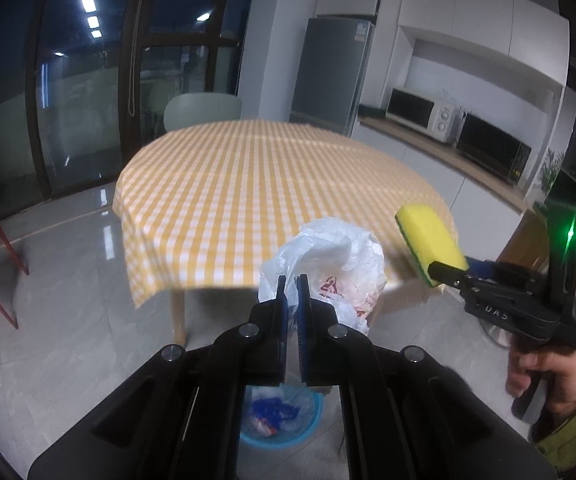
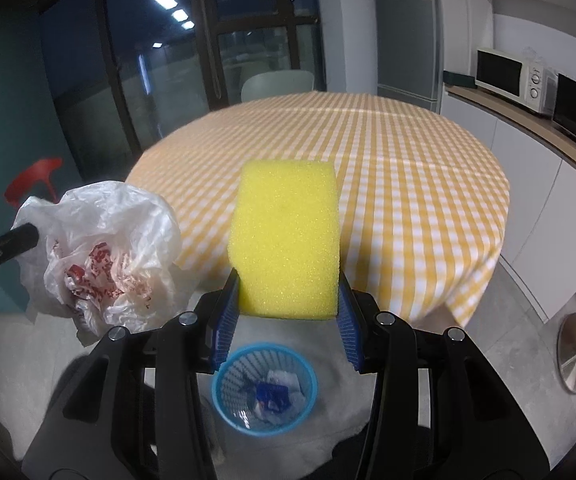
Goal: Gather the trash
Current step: 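Carry the white bag and yellow sponge in both grippers over the wastebasket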
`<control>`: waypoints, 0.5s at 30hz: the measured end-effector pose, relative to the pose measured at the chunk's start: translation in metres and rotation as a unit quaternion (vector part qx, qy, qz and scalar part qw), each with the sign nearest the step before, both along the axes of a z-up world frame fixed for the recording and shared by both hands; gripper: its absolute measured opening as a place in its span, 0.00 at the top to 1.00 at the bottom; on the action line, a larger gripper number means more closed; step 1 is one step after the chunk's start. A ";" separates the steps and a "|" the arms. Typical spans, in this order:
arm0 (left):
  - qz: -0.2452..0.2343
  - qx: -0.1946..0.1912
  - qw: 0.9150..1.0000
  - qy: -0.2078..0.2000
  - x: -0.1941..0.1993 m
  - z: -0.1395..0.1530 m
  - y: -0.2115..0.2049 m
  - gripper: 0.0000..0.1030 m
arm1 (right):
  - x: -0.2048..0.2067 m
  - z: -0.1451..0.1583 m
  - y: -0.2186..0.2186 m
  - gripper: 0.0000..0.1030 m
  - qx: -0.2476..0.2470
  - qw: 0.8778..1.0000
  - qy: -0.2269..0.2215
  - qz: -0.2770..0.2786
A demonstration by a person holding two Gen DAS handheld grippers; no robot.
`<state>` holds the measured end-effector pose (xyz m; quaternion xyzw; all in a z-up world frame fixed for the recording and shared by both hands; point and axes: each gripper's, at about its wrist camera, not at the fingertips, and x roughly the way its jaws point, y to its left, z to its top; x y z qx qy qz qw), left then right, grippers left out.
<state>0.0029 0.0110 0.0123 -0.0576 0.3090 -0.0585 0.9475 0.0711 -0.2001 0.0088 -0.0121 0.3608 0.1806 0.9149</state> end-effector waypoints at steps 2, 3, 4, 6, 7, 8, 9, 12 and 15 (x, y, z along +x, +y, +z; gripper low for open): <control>0.001 0.002 1.000 0.010 -0.005 -0.008 0.001 0.97 | -0.009 -0.004 0.003 0.59 -0.003 1.000 0.003 0.005; 0.001 0.002 1.000 0.015 -0.007 -0.012 0.001 0.97 | -0.015 -0.007 0.004 0.60 -0.002 1.000 0.006 0.009; 0.001 0.002 1.000 0.022 -0.009 -0.018 0.001 0.97 | -0.020 -0.010 0.006 0.59 -0.002 1.000 0.009 0.013; 0.001 0.005 0.999 0.034 -0.010 -0.028 0.000 0.97 | -0.028 -0.016 0.008 0.60 -0.002 1.000 0.016 0.019; 0.000 0.006 0.999 0.041 -0.010 -0.033 0.000 0.97 | -0.030 -0.018 0.009 0.60 -0.002 1.000 0.019 0.022; 0.000 0.007 0.999 0.046 -0.011 -0.037 -0.001 0.97 | -0.034 -0.023 0.009 0.60 -0.003 0.999 0.024 0.024; -0.001 0.008 0.999 0.052 -0.011 -0.043 -0.002 0.97 | -0.037 -0.027 0.009 0.60 -0.004 0.999 0.028 0.026; -0.002 0.009 0.998 0.066 -0.010 -0.057 -0.006 0.97 | -0.046 -0.038 0.009 0.60 -0.006 0.999 0.040 0.030; 0.000 0.011 0.997 0.082 -0.007 -0.071 -0.006 0.97 | -0.053 -0.049 0.008 0.60 -0.005 0.998 0.054 0.034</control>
